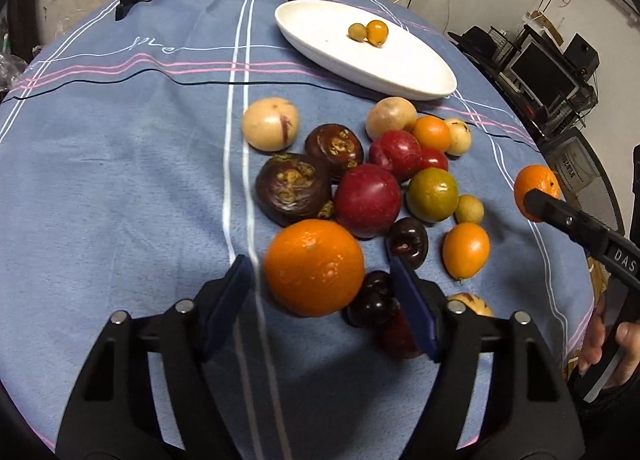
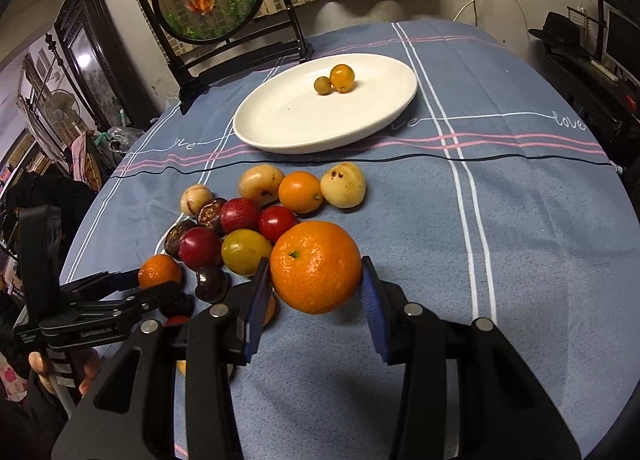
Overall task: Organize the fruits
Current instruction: 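Grasp the large orange with the right tool while the left tool grasps another orange, then place both oranges on the white plate beside the others and release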
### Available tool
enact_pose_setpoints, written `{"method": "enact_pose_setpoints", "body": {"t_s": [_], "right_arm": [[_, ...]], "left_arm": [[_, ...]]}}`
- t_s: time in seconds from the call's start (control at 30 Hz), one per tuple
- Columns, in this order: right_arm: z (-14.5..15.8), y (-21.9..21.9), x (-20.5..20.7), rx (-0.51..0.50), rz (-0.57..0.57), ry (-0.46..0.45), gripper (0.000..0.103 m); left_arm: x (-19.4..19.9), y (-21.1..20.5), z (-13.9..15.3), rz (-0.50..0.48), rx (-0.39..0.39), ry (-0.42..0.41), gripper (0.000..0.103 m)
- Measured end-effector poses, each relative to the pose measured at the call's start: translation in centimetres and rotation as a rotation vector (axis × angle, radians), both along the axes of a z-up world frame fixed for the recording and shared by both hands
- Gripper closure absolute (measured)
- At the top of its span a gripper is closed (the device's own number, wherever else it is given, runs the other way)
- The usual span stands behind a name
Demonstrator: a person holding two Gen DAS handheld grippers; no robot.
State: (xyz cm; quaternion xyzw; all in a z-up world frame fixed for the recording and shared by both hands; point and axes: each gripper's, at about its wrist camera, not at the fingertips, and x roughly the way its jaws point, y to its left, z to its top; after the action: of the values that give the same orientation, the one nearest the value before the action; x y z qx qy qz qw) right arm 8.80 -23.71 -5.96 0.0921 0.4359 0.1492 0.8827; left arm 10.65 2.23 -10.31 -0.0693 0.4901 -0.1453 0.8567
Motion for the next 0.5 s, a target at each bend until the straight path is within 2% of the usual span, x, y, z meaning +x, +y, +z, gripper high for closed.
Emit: {"method": "enact_pose_setpoints", "body": {"t_s": [0.03, 0.07, 0.1, 0.27, 0.5], "right_arm": [[0.0, 0.0, 0.0, 0.001, 0.003, -0.001, 0.059], [0.1, 0.1, -0.1, 0.001, 0.004, -0.002, 0.059], [0.2, 0.1, -0.1, 0.001, 0.005, -0.005, 0.059], [0.7, 0.4, -0.1, 0.007, 0.012, -0.017, 0.059], [1.3, 0.8, -0.3, 0.002, 0.022, -0.036, 0.059]], "left_arm": [[-0.1, 0.0, 0.2, 0.003, 0.004, -0.013, 0.045], [-0.2, 0.0, 0.5, 0.005, 0.011, -0.027, 0.047], [-0.3, 0.0, 0.6, 0.012, 0.02, -0.036, 0.056], [-0.6, 0.6, 1.3, 0.022, -0.008, -0.033, 0.057], [-2.1, 0.8, 3.9, 0.011, -0.025, -0.088, 0.057]]}}
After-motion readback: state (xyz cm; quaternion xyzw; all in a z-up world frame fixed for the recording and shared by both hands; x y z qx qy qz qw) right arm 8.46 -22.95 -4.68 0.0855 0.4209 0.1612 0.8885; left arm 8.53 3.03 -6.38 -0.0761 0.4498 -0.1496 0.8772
